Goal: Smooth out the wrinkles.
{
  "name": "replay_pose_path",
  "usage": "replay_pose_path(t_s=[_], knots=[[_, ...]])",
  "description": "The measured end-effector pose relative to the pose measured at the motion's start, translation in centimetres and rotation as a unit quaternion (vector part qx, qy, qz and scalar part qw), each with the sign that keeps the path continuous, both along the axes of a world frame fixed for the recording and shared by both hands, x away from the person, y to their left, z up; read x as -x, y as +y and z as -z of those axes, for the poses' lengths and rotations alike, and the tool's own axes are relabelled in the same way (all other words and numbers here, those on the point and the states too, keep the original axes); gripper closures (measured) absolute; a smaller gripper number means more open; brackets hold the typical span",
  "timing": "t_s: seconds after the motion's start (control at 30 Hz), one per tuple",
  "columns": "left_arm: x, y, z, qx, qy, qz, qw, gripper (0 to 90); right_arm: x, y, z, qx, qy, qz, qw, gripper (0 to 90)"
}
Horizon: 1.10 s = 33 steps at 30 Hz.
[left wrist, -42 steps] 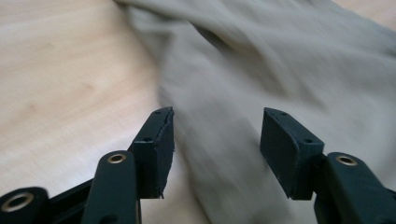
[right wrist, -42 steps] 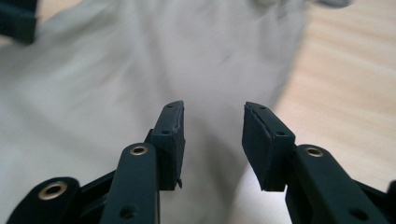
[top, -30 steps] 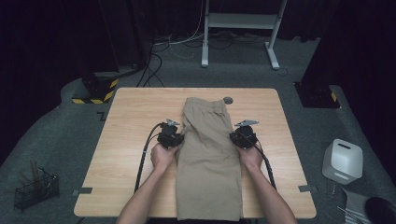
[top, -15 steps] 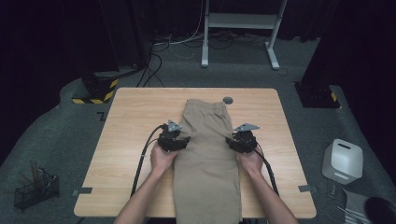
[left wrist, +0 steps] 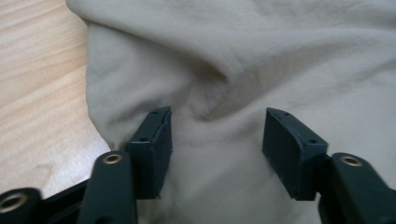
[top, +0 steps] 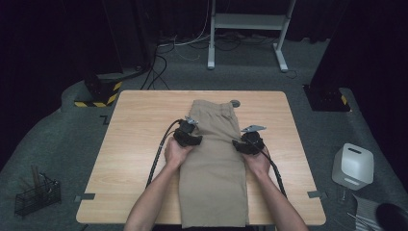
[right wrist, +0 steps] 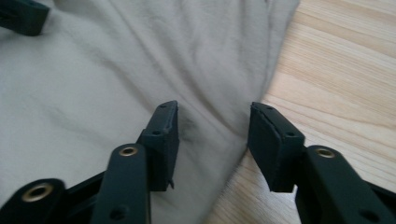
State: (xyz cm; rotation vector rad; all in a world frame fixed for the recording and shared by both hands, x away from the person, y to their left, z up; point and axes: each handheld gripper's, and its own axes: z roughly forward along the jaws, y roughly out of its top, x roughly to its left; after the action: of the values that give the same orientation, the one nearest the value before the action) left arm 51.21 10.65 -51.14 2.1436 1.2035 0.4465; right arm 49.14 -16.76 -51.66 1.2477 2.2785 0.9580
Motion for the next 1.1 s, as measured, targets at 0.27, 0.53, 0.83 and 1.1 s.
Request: replay_pose_path(t_s=[0.27, 0.53, 0.83, 1.1], knots=[[5.6, 2.7, -2.5, 0.057, -0.020, 0.007, 0.9982, 38.4, 3.6, -1.4, -0.9, -0.029, -0.009, -0.015, 0.9994, 46.3], [9.8, 2.9, -2.2, 0.051, -0.020, 0.036, 0.9979, 36.6, 6.7, -1.6, -0.9, -0.047, -0.011, -0.031, 0.9983, 43.9], [12.6, 2.6, -0.2, 0.052, -0.005, 0.031, 0.9981, 36.5, 9.8, -0.8, -0.7, -0.040, -0.007, -0.064, 0.9971, 43.6], [11.2, 1.8, 0.5, 0.021, -0.019, 0.029, 0.9992, 38.2, 9.6, 0.0, 0.5, 0.001, -0.016, -0.056, 0.9983, 42.9]])
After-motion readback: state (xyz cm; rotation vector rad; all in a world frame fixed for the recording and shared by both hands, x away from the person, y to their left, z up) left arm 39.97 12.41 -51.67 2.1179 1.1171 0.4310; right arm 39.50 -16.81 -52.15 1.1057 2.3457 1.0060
